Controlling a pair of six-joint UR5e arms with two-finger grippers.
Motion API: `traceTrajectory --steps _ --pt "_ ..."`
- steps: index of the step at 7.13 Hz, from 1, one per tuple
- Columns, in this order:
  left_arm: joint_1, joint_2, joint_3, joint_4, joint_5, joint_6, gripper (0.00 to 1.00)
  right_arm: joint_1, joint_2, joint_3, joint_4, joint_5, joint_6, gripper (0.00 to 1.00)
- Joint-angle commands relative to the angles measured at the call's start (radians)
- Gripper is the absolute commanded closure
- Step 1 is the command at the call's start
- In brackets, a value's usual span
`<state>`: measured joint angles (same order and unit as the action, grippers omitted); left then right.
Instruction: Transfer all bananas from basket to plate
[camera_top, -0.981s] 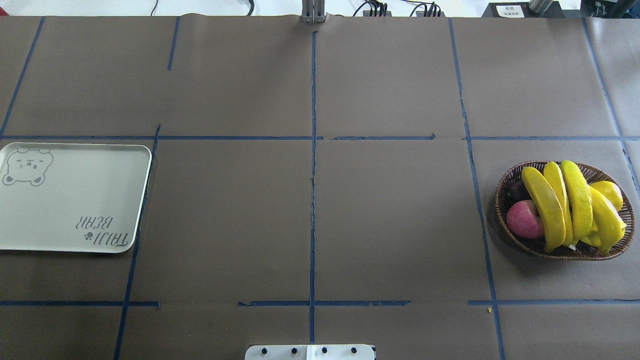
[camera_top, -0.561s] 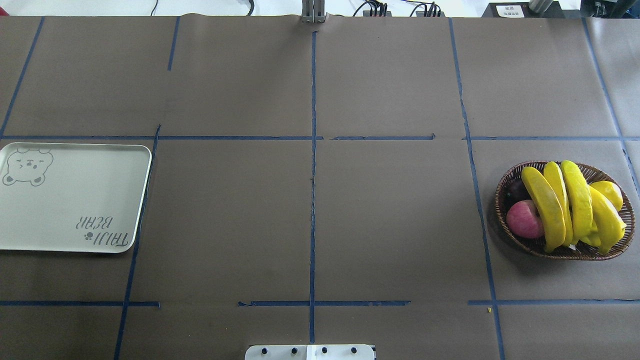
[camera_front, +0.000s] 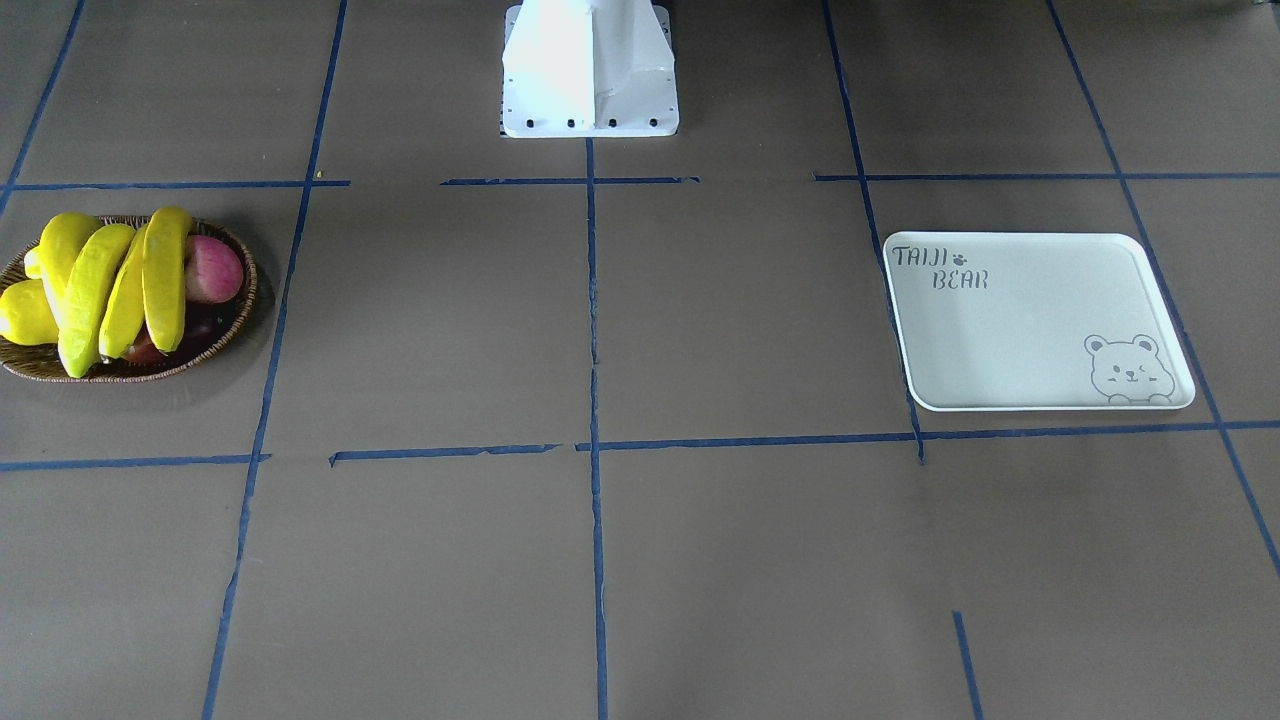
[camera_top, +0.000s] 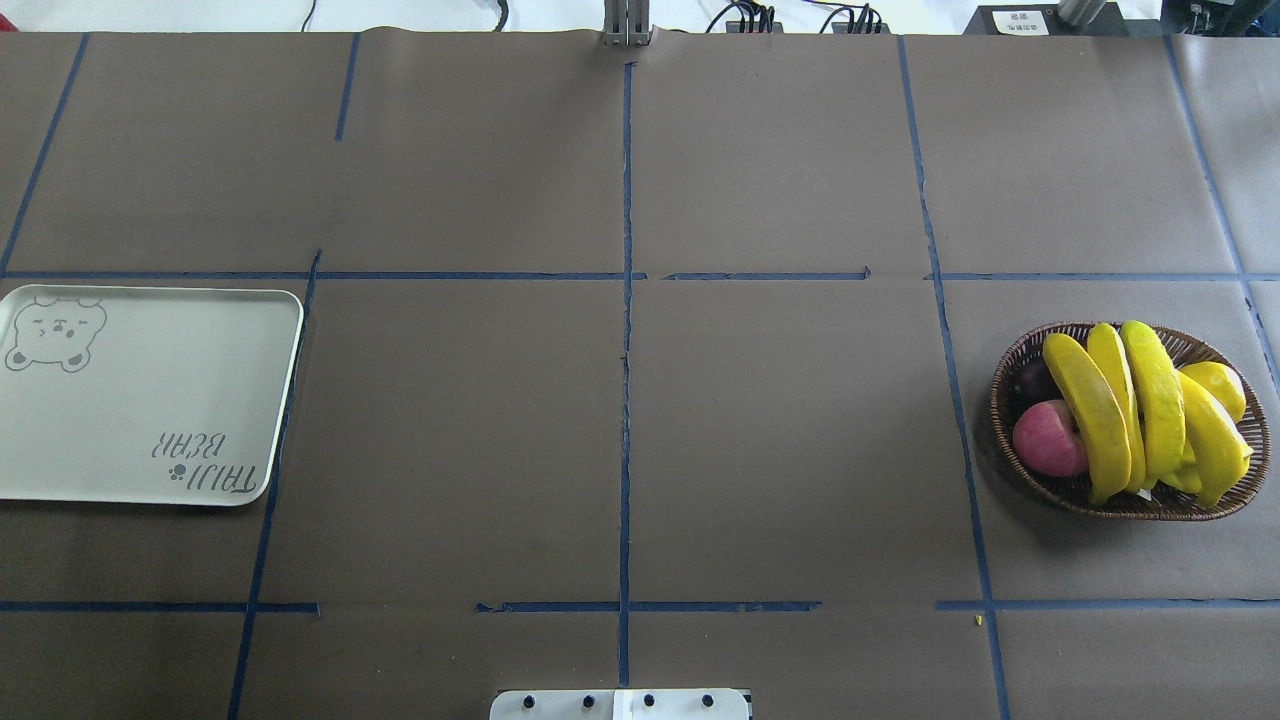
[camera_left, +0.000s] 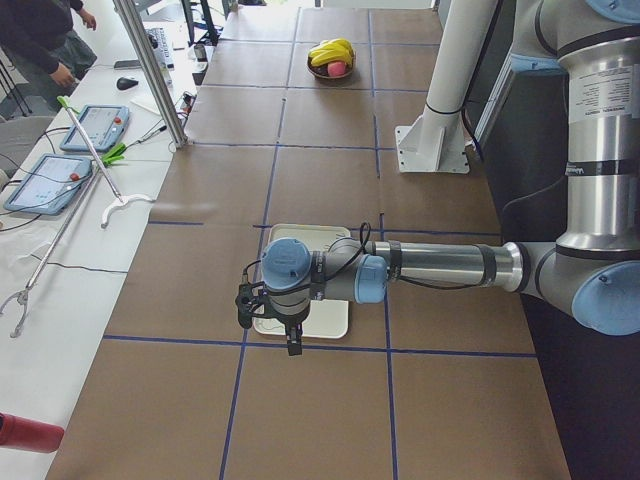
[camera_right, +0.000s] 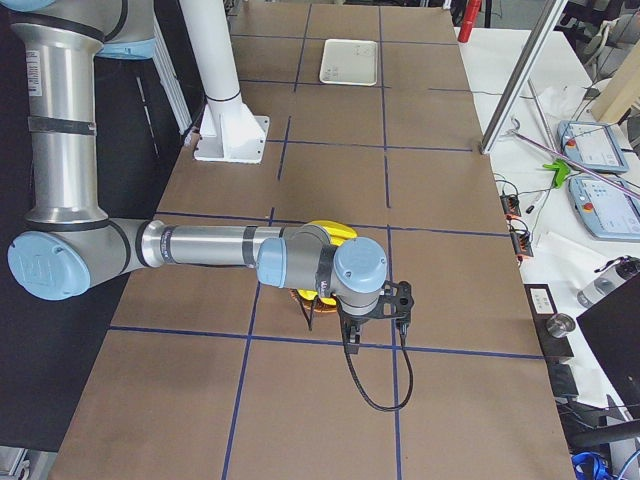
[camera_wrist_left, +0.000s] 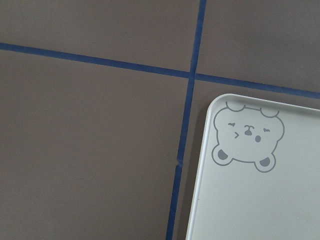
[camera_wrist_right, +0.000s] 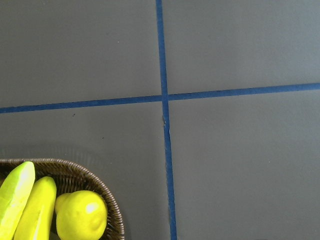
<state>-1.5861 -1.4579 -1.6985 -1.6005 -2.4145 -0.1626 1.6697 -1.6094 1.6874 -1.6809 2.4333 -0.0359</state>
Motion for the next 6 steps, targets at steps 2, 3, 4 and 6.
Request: traceTrajectory --steps 2,3,4,6 --pt "0.000 -0.001 -0.004 -0.001 0.000 -0.002 0.00 -0.103 0.061 0.076 -0.011 -0.075 0.004 0.00" --pt "-0.002 0.001 -0.007 -0.015 -0.002 -0.003 0.00 -0.105 0.051 0.078 -0.005 -0.062 0.008 0.00" --pt "-0.002 0.001 -0.010 -0.018 -0.002 -0.005 0.00 -0.107 0.028 0.086 0.003 -0.018 0.001 0.00" --pt "0.000 -0.001 -0.012 -0.018 -0.002 -0.002 0.00 -0.111 0.031 0.097 0.003 0.001 0.007 0.00"
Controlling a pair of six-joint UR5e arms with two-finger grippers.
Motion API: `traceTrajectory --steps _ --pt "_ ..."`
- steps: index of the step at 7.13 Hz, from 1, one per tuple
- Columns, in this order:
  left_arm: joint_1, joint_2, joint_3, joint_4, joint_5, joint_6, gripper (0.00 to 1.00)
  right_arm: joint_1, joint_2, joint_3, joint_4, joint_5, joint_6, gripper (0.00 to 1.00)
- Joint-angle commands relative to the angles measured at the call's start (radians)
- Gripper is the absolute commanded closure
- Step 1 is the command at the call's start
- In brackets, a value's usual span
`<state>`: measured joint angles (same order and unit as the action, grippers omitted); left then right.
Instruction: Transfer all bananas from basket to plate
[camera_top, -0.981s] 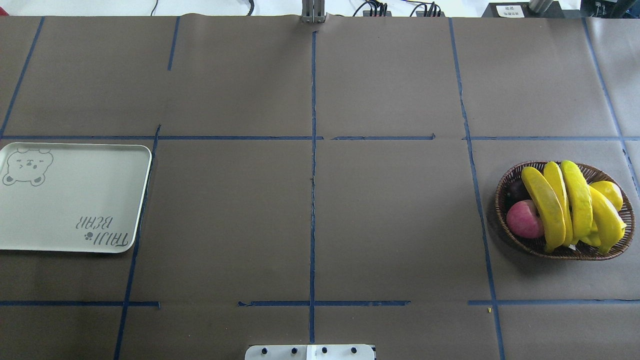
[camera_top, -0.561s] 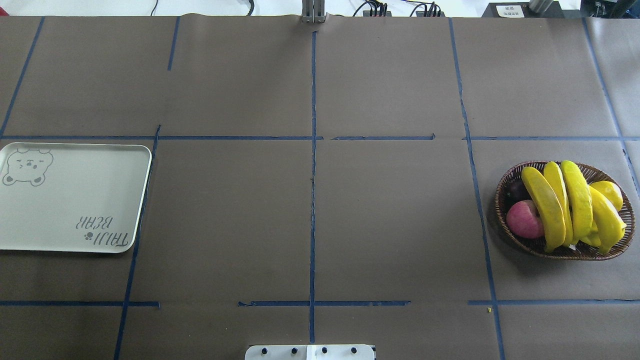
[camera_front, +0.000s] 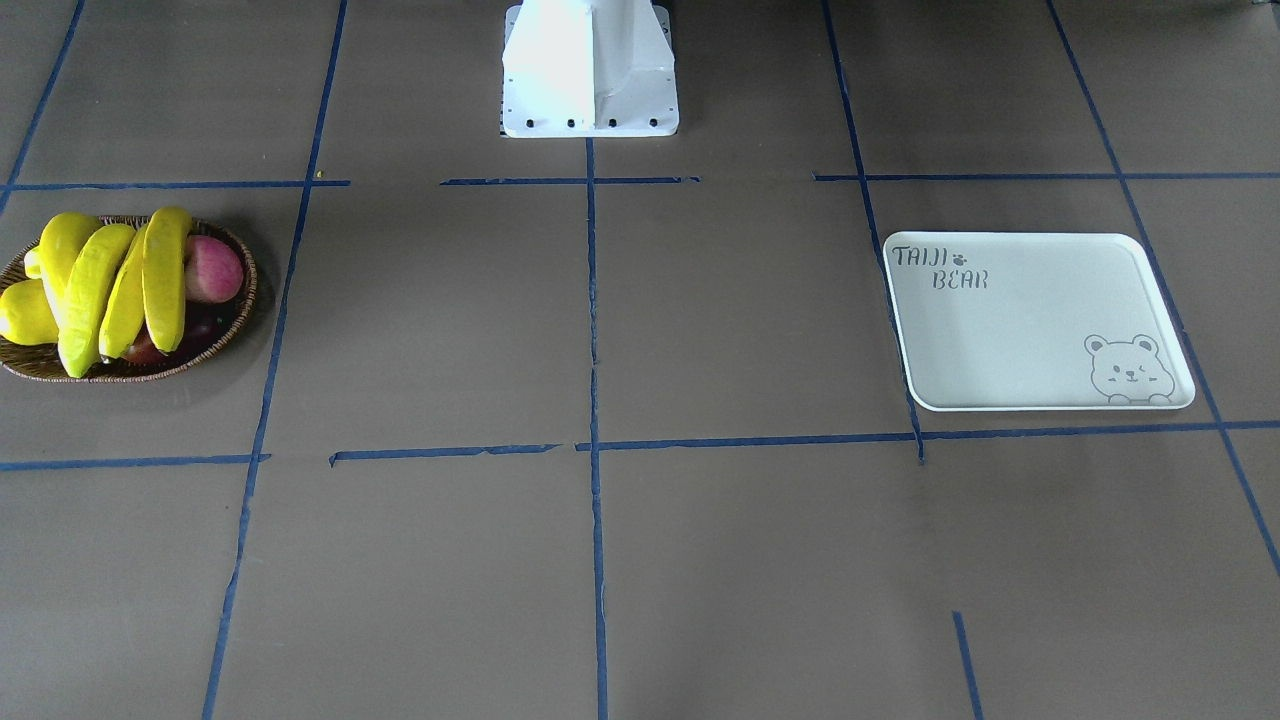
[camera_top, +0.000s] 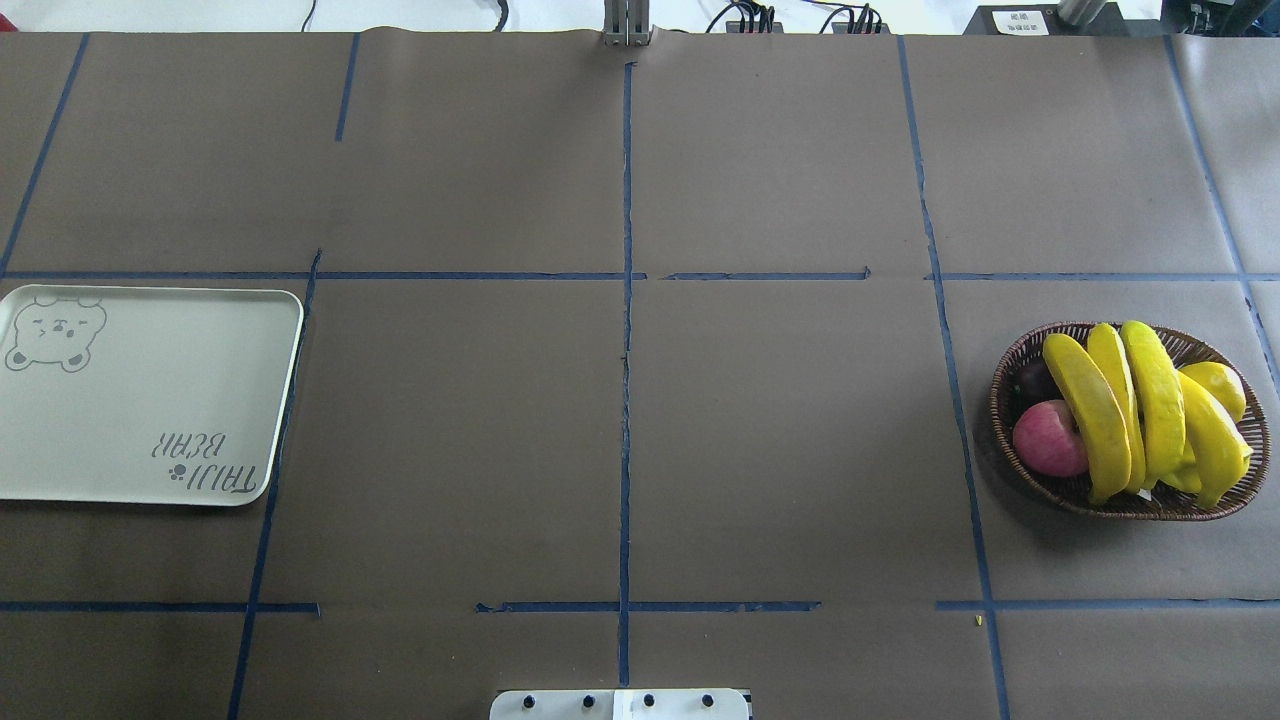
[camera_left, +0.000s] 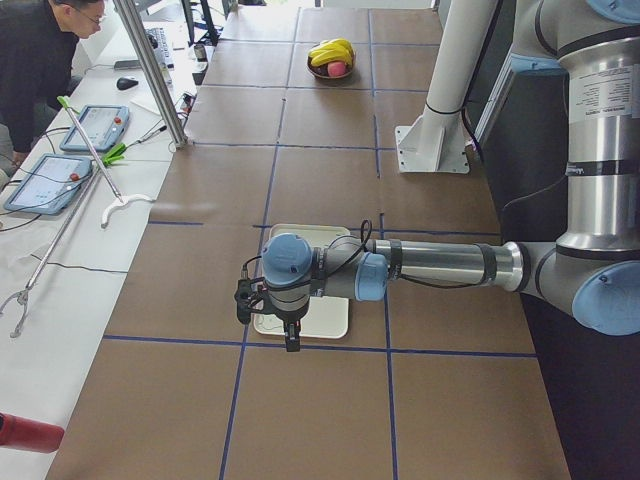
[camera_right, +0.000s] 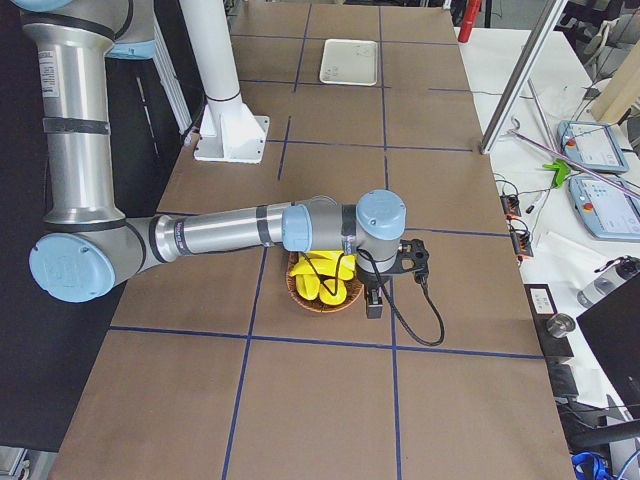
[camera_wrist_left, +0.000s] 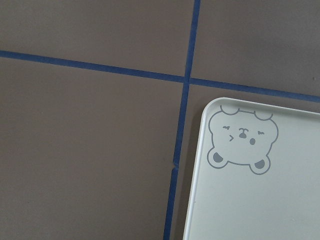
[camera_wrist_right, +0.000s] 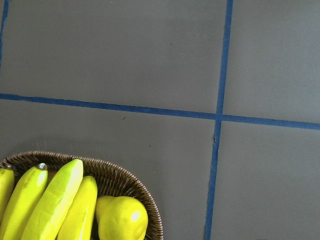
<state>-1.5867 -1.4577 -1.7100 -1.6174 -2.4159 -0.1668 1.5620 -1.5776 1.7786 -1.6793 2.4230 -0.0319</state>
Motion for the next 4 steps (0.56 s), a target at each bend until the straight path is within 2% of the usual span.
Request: traceTrajectory --steps 1,4 --pt "0.001 -0.001 0.000 -0.002 0.001 0.003 0.00 -0.026 0.004 0.022 0.000 0.013 0.016 0.00" --pt "0.001 -0.001 0.003 -0.007 0.001 0.006 0.00 -0.184 0.002 0.206 0.003 -0.004 0.354 0.00"
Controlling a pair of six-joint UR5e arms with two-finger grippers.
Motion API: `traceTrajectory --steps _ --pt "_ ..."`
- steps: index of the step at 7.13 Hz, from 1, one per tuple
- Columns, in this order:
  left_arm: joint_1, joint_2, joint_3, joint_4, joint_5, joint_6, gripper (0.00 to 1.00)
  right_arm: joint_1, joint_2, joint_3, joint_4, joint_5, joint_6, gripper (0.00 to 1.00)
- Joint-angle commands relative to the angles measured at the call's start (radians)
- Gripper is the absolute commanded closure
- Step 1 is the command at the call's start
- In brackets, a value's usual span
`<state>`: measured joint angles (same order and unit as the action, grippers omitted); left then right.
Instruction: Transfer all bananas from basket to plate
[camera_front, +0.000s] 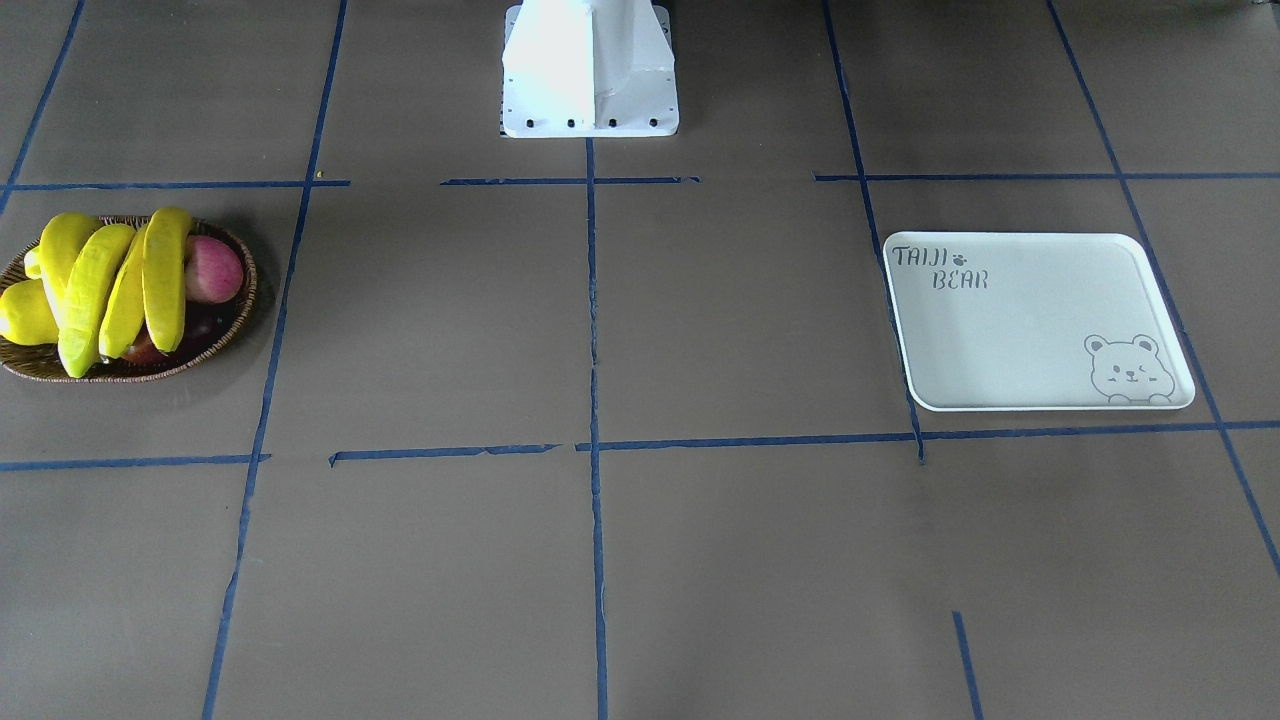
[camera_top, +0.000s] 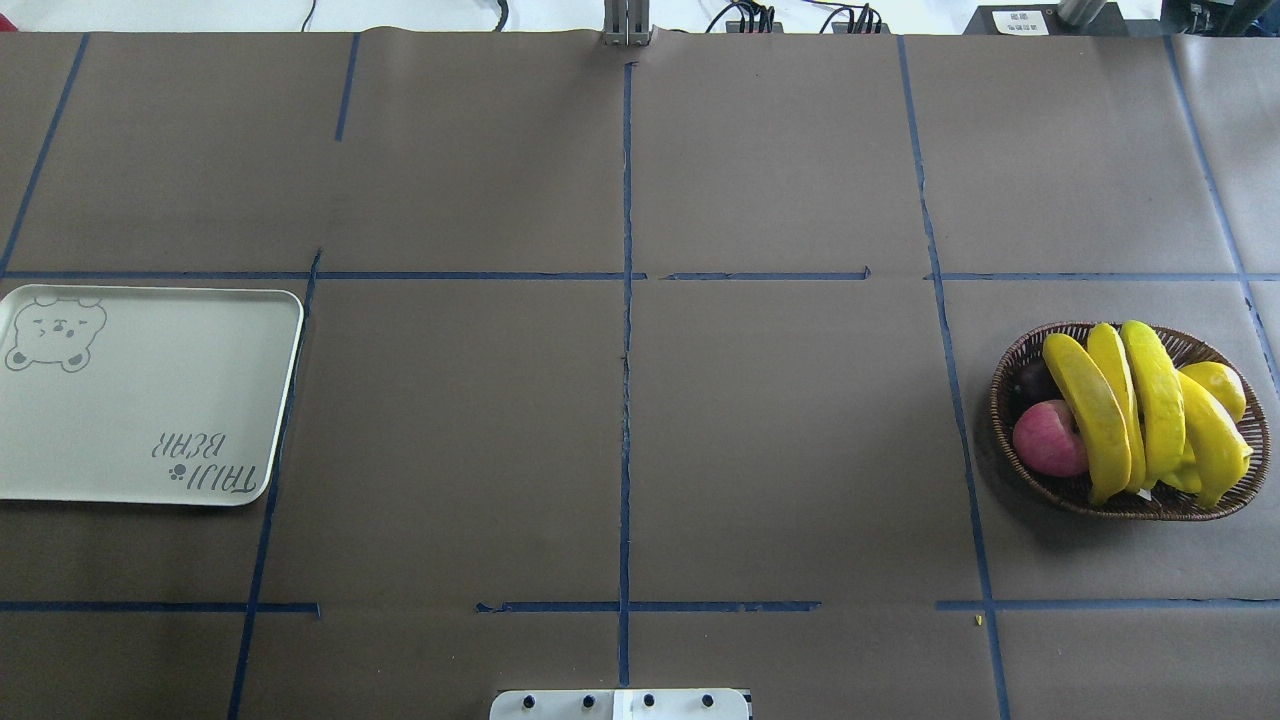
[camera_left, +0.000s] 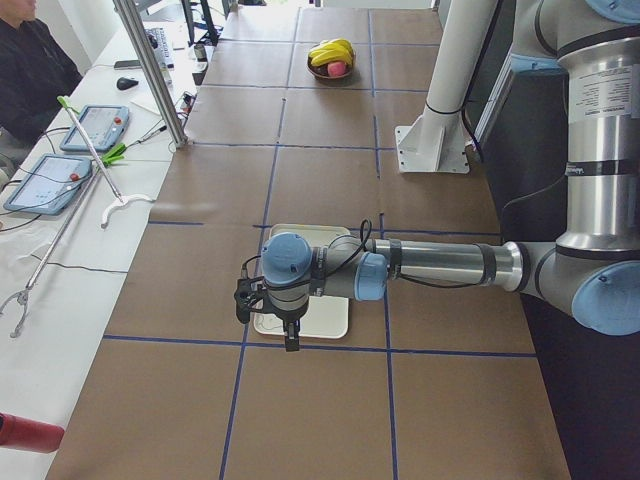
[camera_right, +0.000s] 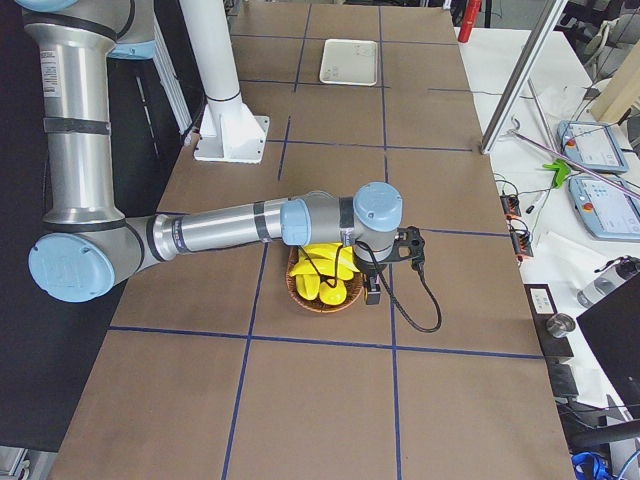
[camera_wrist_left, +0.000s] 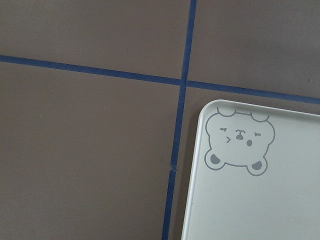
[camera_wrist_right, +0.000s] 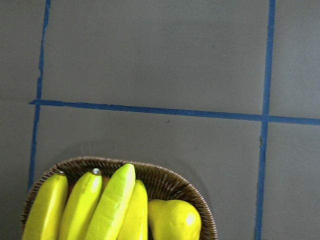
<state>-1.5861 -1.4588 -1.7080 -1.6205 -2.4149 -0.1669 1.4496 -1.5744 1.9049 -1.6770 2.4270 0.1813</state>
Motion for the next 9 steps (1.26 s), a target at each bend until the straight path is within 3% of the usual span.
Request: traceTrajectory --steps 1,3,5,6,7,9 --pt "-0.002 0.005 0.002 -0.022 0.000 0.004 0.00 -0.137 -0.009 0.129 0.000 -0.032 0.249 0.00" --pt "-0.002 0.005 0.013 -0.033 -0.001 0.004 0.00 -0.301 -0.051 0.269 0.002 -0.158 0.413 0.00" --pt "-0.002 0.003 0.010 -0.033 -0.001 0.001 0.00 -0.458 -0.064 0.325 0.047 -0.257 0.563 0.00" --pt "-0.002 0.003 0.005 -0.033 -0.001 -0.002 0.00 -0.542 -0.126 0.318 0.215 -0.345 0.640 0.00" --pt "-0.002 0.001 0.010 -0.032 -0.001 0.001 0.00 -0.557 -0.172 0.280 0.335 -0.348 0.659 0.00" --pt "-0.002 0.003 0.011 -0.033 -0.001 0.004 0.00 -0.621 -0.168 0.234 0.355 -0.396 0.679 0.00"
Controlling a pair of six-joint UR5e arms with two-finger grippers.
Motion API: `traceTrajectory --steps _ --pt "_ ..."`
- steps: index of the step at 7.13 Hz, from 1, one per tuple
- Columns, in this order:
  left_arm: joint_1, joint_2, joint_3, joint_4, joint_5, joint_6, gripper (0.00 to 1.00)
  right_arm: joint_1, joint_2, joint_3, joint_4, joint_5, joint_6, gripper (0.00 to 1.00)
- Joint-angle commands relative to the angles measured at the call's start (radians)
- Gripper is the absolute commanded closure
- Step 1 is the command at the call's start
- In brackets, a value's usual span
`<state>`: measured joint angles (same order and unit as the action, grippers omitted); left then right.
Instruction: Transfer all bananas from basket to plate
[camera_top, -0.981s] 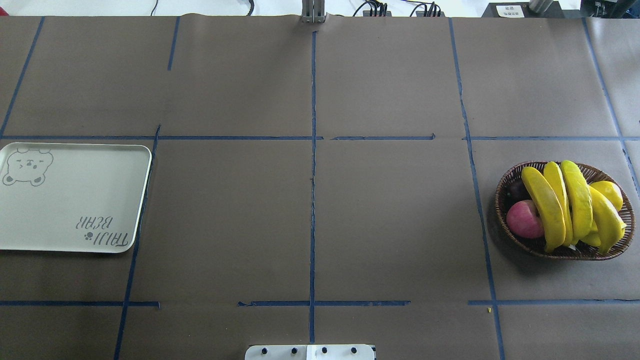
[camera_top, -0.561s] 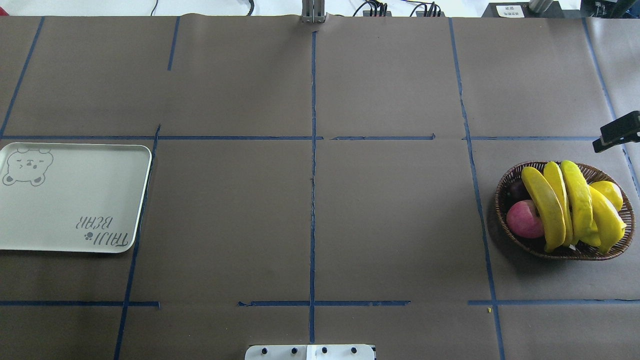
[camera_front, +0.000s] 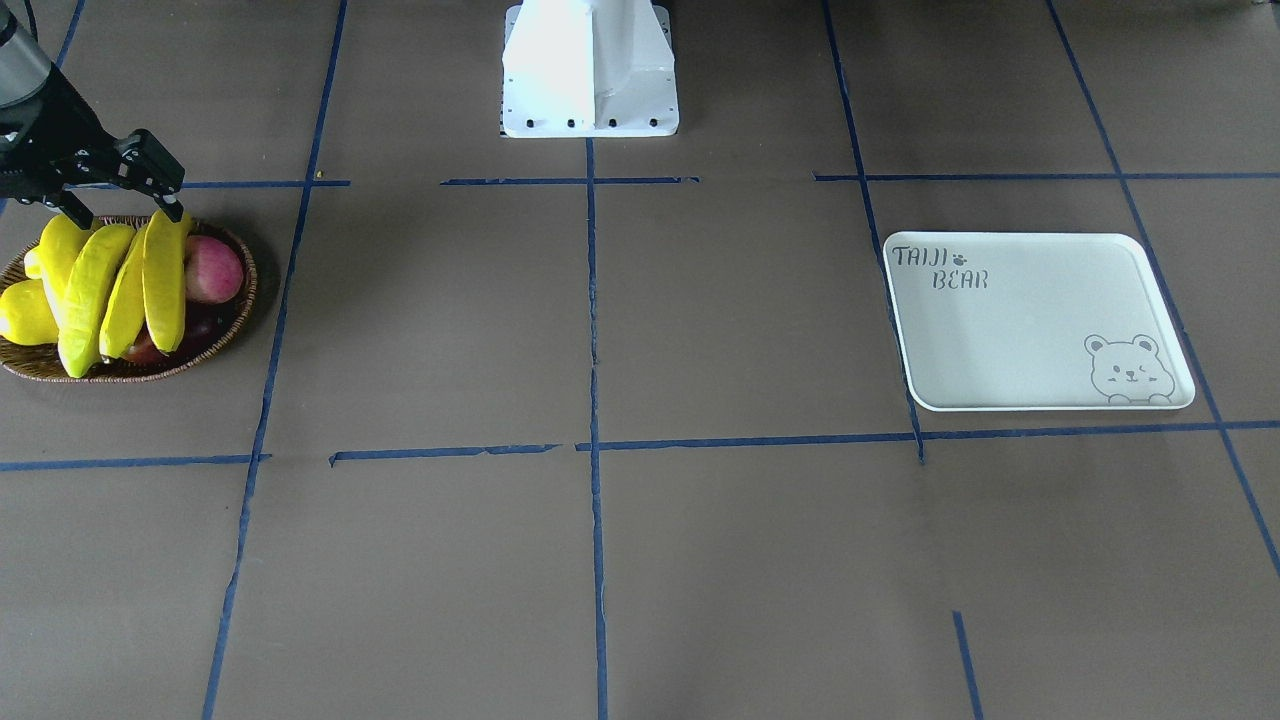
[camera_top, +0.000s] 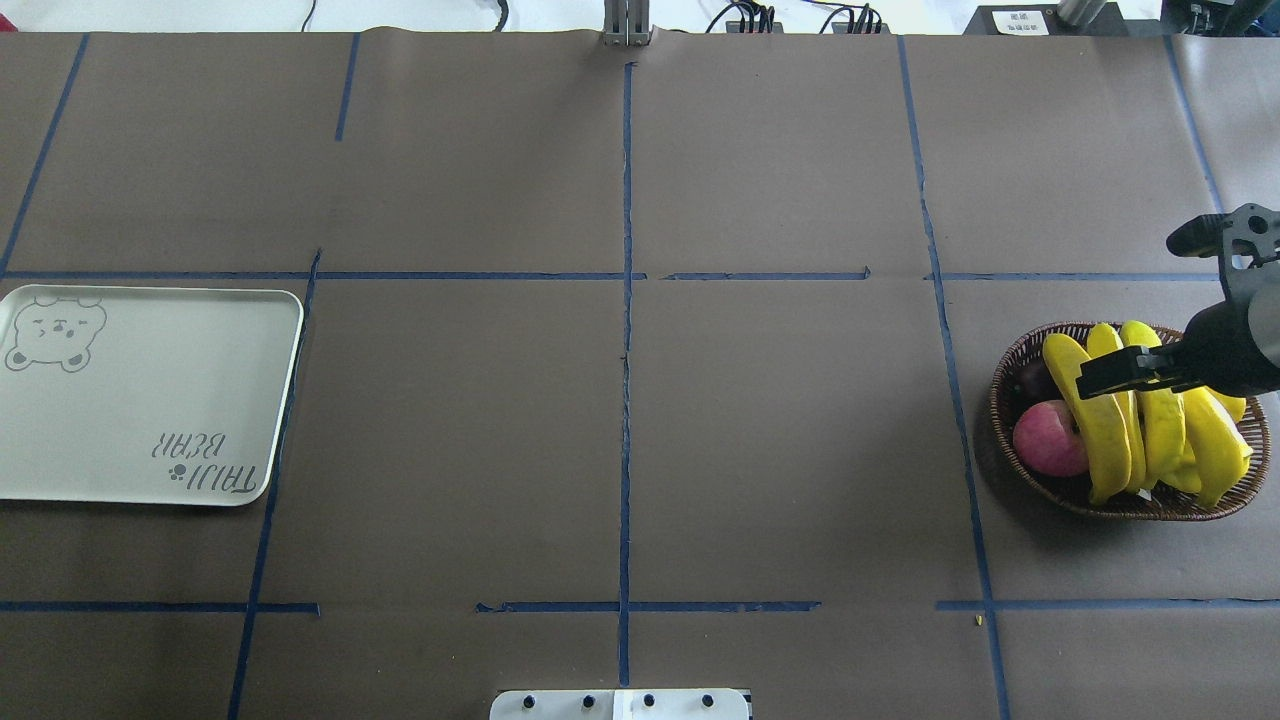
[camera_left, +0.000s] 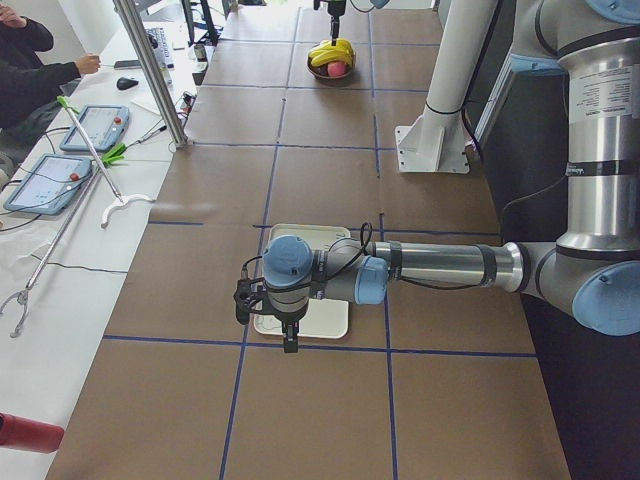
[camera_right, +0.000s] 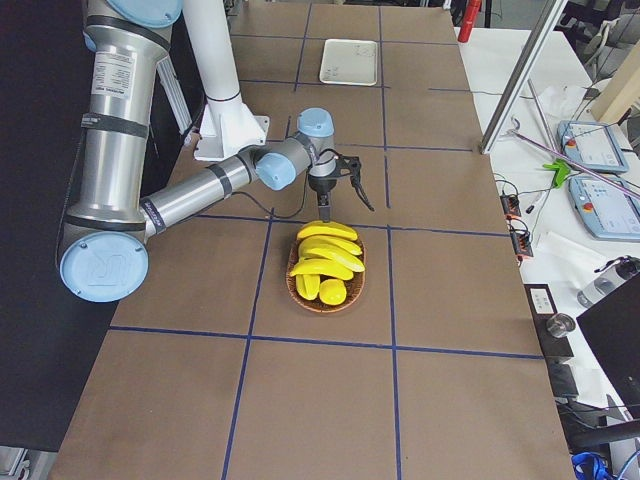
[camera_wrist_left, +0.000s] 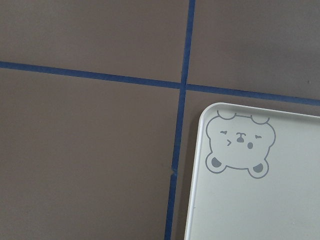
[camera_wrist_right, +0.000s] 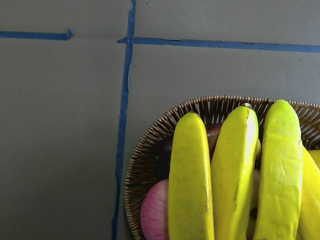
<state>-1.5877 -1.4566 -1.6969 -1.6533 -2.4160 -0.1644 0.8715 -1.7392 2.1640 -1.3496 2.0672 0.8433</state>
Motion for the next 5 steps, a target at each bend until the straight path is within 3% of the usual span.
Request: traceTrajectory --steps 1,5 --pt "0.000 -0.001 0.000 0.000 0.000 0.002 0.00 -0.074 -0.003 -0.032 0.026 -0.071 0.017 0.01" --pt "0.000 0.001 -0.010 0.000 -0.002 0.000 0.00 -0.108 -0.008 -0.061 0.020 -0.098 0.017 0.01"
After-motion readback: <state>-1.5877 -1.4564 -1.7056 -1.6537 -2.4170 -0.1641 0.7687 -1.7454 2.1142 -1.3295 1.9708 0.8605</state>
